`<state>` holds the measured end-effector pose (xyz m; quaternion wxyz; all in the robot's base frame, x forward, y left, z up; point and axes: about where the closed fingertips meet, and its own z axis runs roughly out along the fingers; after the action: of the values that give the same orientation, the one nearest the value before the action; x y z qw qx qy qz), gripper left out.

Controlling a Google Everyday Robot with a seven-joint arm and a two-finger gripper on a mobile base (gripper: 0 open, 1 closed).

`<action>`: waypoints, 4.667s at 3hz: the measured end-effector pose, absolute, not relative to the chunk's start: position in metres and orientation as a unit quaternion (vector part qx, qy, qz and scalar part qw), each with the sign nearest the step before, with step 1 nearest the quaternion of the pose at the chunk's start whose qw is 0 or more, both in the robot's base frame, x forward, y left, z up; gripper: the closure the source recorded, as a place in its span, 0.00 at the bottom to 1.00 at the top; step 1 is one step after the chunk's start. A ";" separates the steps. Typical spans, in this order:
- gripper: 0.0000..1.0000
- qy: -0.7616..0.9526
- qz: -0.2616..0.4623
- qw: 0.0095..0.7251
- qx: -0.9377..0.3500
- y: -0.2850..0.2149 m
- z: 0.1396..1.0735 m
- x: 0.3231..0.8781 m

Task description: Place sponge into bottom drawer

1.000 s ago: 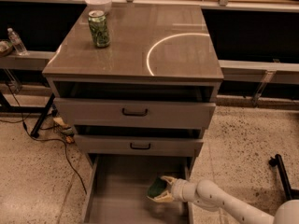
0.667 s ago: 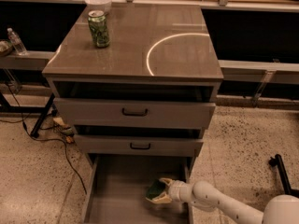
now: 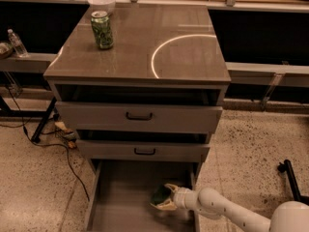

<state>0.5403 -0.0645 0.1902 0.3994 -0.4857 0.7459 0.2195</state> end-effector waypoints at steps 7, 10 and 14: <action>0.00 0.751 -0.045 0.472 -0.460 -0.257 0.371 0.514; 0.00 0.550 -0.335 0.623 -0.444 -0.311 0.620 0.589; 0.00 0.442 -0.482 0.616 -0.439 -0.344 0.647 0.667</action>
Offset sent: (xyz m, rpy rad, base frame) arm -0.0005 0.0015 -0.0004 0.0013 0.0009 0.0017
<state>0.6668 -0.3440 0.6474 0.6161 -0.4387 0.4424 -0.4820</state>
